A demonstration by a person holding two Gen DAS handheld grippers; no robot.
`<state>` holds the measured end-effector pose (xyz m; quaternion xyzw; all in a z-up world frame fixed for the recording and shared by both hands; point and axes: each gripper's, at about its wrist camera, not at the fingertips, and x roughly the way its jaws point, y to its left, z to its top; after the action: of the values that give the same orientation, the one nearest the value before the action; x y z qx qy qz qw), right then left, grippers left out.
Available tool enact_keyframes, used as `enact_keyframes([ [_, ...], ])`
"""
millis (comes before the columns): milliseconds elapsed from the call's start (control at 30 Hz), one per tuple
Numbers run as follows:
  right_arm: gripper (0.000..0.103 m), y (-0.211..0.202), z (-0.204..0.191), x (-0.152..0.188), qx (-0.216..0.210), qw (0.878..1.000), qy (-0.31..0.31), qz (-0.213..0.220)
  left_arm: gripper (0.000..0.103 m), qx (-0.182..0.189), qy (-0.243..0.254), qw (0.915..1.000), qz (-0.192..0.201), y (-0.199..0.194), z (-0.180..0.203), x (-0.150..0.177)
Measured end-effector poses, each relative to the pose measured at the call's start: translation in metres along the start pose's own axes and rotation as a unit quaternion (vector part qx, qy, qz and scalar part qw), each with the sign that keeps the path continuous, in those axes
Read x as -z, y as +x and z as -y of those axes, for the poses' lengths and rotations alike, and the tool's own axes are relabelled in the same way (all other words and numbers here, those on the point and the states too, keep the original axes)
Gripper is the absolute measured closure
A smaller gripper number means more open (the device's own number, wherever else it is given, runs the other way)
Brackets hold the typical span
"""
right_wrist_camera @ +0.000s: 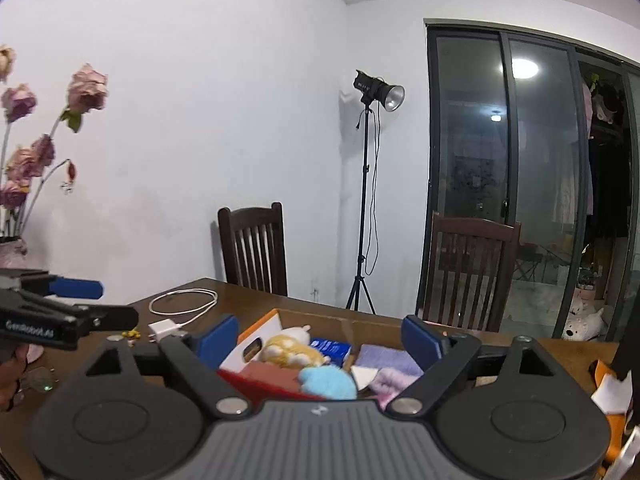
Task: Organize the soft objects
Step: 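Move both grippers back to the white round sponge puck, then close both grippers on the white sponge puck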
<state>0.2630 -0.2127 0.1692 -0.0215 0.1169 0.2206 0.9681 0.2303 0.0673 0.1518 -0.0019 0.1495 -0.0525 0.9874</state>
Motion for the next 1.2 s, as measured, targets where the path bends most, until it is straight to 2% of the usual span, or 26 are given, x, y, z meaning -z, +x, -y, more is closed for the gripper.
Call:
enact_keyframes([
  [167, 0.009, -0.029, -0.015, 0.046, 0.0, 1.0, 0.017, -0.013, 0.0, -0.014, -0.025, 0.9996, 0.0, -0.035, -0.003, 0.046],
  [300, 0.007, -0.054, -0.029, 0.09, -0.001, 0.999, 0.043, -0.031, 0.0, -0.031, -0.043, 0.9986, 0.007, -0.061, -0.011, 0.087],
  [333, 0.002, -0.061, -0.034, 0.103, -0.003, 0.998, 0.05, -0.034, 0.0, -0.037, -0.051, 0.998, 0.004, -0.063, -0.013, 0.097],
  [467, 0.001, -0.068, -0.051, 0.134, -0.014, 0.996, 0.056, -0.063, 0.0, -0.043, -0.075, 0.9952, -0.046, -0.06, -0.022, 0.119],
  [567, 0.001, -0.064, -0.061, 0.14, -0.01, 0.996, 0.049, -0.071, 0.0, -0.051, -0.061, 0.9961, -0.04, -0.059, -0.021, 0.123],
  [633, 0.002, -0.058, -0.063, 0.14, -0.005, 0.995, 0.057, -0.077, 0.0, -0.044, -0.058, 0.9965, -0.041, -0.058, -0.023, 0.126],
  [767, 0.007, -0.038, -0.066, 0.14, -0.009, 0.992, 0.07, -0.106, 0.0, -0.03, -0.075, 0.9944, -0.069, -0.041, -0.028, 0.131],
  [900, 0.011, -0.018, -0.066, 0.137, -0.018, 0.99, 0.081, -0.114, 0.0, -0.013, -0.106, 0.9899, -0.093, -0.018, -0.039, 0.132],
  [1000, 0.017, 0.007, -0.064, 0.136, -0.033, 0.987, 0.093, -0.127, 0.011, -0.007, -0.132, 0.9847, -0.113, 0.007, -0.048, 0.128],
  [1067, 0.026, 0.026, -0.064, 0.137, -0.035, 0.984, 0.101, -0.14, 0.03, -0.003, -0.142, 0.9814, -0.129, 0.027, -0.054, 0.125],
  [1200, 0.034, 0.063, -0.063, 0.138, -0.06, 0.977, 0.132, -0.156, 0.04, 0.024, -0.143, 0.979, -0.144, 0.059, -0.059, 0.118],
])
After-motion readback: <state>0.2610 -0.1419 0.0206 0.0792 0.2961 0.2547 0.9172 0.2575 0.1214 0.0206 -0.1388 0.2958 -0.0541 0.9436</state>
